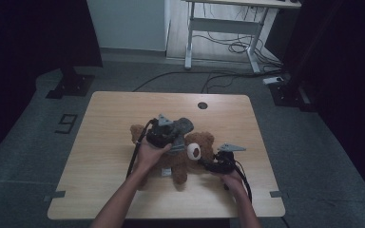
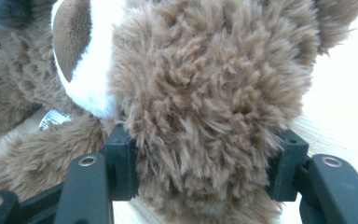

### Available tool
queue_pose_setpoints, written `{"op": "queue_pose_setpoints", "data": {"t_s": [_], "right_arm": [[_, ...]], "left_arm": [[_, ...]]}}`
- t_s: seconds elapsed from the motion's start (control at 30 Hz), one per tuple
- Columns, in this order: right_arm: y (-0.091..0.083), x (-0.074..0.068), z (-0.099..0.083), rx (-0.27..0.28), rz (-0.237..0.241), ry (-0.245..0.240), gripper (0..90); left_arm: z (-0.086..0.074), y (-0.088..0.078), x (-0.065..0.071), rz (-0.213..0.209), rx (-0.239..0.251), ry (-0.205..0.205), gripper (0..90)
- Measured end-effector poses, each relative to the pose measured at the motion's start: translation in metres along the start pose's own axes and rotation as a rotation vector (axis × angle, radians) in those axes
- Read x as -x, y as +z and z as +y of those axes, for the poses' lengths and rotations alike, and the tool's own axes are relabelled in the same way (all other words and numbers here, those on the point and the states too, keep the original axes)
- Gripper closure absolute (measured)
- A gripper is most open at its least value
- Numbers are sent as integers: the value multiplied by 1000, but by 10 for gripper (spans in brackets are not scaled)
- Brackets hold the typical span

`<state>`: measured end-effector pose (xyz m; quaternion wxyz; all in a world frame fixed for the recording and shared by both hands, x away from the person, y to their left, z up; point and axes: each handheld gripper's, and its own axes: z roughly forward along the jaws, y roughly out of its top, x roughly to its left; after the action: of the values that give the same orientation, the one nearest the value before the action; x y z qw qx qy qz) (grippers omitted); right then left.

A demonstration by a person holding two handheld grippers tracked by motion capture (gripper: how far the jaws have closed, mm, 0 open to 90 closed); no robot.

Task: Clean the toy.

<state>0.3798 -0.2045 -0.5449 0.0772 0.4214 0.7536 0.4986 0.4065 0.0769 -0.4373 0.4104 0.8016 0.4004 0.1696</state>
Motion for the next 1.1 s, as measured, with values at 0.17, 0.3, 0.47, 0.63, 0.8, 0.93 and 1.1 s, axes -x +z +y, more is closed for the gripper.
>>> {"op": "queue_pose_setpoints", "data": {"t_s": [0.17, 0.3, 0.47, 0.63, 0.8, 0.93, 1.1], "right_arm": [[0, 1, 0, 2, 5, 2, 412], [1, 1, 1, 0, 8, 1, 413], [1, 1, 0, 4, 5, 5, 416], [2, 1, 0, 10, 10, 10, 419], [1, 2, 0, 6, 11, 10, 421], [1, 2, 0, 6, 12, 10, 421], [1, 2, 0, 4, 11, 10, 421]], "left_arm": [[-18, -26, -31, 19, 19, -69, 764], [-34, -39, -47, 50, 16, -95, 764], [-55, -44, -62, 78, 1, -122, 764], [-80, -44, -85, 118, -35, -168, 762], [-78, -54, -79, 145, -3, -134, 765], [-41, -60, -48, 84, 60, -67, 765], [0, -37, 2, 14, 82, 40, 764]]}}
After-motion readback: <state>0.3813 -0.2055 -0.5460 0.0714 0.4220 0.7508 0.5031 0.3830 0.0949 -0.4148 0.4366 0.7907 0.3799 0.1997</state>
